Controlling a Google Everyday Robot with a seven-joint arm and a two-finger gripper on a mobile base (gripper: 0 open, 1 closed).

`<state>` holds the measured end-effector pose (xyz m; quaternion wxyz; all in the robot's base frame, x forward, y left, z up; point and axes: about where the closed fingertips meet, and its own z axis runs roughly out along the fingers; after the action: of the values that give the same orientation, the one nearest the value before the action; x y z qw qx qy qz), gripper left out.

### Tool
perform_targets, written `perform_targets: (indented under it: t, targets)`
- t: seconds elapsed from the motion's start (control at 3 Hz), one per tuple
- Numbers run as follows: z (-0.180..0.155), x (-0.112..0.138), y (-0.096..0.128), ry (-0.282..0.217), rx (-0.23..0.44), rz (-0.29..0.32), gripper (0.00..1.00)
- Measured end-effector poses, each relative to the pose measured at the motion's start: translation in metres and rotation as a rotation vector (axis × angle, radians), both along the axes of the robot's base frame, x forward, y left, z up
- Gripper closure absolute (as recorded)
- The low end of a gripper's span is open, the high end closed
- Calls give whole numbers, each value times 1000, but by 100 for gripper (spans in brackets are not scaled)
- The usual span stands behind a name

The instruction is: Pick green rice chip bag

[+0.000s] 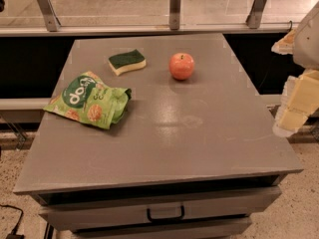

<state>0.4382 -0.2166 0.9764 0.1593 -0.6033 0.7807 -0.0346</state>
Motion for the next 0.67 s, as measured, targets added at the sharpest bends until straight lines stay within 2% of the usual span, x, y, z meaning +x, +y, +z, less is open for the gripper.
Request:
perform_targets:
  t: [0.33, 0.67]
  targets:
    - [1, 4, 6, -3, 4, 8, 0]
    - [7, 20, 35, -13, 21, 48, 0]
